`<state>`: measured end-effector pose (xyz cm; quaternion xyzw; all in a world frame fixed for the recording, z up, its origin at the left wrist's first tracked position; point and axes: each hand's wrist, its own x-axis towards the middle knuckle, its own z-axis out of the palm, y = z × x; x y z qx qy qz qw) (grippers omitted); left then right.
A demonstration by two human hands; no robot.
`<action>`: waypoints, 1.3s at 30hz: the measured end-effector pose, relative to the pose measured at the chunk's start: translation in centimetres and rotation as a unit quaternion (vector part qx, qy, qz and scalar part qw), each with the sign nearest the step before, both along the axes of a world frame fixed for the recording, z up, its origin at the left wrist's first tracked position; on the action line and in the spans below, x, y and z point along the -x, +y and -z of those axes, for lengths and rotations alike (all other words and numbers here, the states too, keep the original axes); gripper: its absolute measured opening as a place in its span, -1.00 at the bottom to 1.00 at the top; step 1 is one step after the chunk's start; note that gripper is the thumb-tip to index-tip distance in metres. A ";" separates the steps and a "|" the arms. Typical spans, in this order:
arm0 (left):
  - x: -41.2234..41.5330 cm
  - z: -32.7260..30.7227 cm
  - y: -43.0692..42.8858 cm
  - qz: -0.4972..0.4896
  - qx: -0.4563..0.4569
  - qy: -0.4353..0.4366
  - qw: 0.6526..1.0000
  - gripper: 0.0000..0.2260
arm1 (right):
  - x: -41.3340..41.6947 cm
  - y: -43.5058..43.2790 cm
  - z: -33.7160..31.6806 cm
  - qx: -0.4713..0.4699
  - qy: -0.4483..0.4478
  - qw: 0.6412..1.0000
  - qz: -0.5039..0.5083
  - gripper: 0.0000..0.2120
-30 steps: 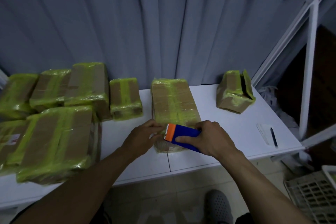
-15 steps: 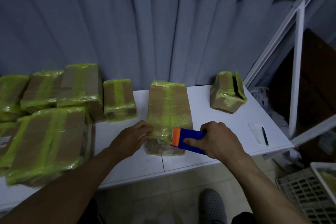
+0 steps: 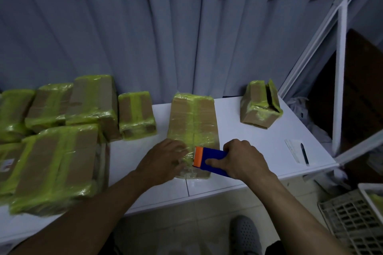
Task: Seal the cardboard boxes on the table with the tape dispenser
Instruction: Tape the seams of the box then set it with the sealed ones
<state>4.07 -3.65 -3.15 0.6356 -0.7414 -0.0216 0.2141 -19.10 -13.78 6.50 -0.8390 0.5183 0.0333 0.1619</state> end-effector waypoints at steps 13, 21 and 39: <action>1.2 -0.3 0.0 -0.013 0.025 -0.053 0.998 -0.61 | 0.7 0.3 -0.2 -0.011 -0.023 1.000 -0.019 -0.46; -0.5 -0.2 0.4 -0.014 0.009 -0.011 1.000 -0.69 | 2.3 1.6 -2.2 0.003 -0.031 0.999 -0.024 -0.46; -2.6 -1.2 0.3 0.042 -0.018 0.040 0.998 -0.64 | 1.5 0.6 0.3 0.003 0.000 1.000 -0.018 -0.43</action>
